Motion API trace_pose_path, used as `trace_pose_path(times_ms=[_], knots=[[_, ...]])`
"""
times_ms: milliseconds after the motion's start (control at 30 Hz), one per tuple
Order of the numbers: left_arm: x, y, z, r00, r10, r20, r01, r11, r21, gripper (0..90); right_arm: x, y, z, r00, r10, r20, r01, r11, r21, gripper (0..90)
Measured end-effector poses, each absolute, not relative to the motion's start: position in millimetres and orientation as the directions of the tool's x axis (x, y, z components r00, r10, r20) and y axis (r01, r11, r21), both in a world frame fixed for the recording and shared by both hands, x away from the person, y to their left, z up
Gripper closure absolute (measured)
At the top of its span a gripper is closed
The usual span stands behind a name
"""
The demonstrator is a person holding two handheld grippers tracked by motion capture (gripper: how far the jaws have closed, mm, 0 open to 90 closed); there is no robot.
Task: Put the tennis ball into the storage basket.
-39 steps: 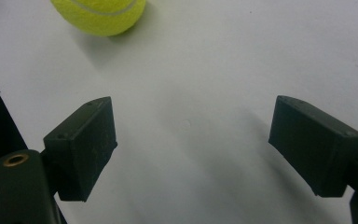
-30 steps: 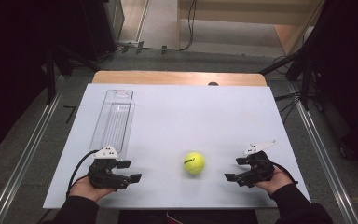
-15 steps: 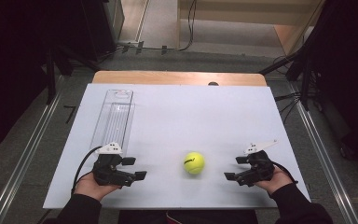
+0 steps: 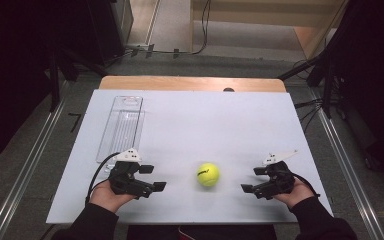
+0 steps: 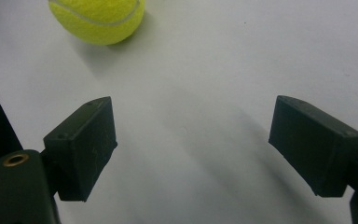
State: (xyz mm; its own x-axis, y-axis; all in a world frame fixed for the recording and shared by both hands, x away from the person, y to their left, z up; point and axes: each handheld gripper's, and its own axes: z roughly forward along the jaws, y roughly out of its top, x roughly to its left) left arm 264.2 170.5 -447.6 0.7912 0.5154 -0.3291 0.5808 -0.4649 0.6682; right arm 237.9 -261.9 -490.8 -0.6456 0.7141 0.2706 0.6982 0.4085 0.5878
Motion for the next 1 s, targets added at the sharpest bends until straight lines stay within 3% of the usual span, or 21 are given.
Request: trace_pose_path(times_ms=[333, 567, 1000], knots=[[267, 151, -443, 0.819, 0.463, -0.338, 0.554, -0.485, 0.677, 13.0, 237, -261, -490, -0.646, 0.712, 0.275, 0.698, 0.405, 0.591, 12.9], [272, 141, -442, 0.818, 0.466, -0.337, 0.55, -0.462, 0.696, 2.6, 237, -262, -490, -0.646, 0.712, 0.274, 0.697, 0.404, 0.593, 12.9], [277, 132, -442, 0.8, 0.503, -0.327, 0.566, -0.448, 0.692, 0.0, 237, -261, -490, -0.651, 0.71, 0.269, 0.691, 0.407, 0.597, 12.9]])
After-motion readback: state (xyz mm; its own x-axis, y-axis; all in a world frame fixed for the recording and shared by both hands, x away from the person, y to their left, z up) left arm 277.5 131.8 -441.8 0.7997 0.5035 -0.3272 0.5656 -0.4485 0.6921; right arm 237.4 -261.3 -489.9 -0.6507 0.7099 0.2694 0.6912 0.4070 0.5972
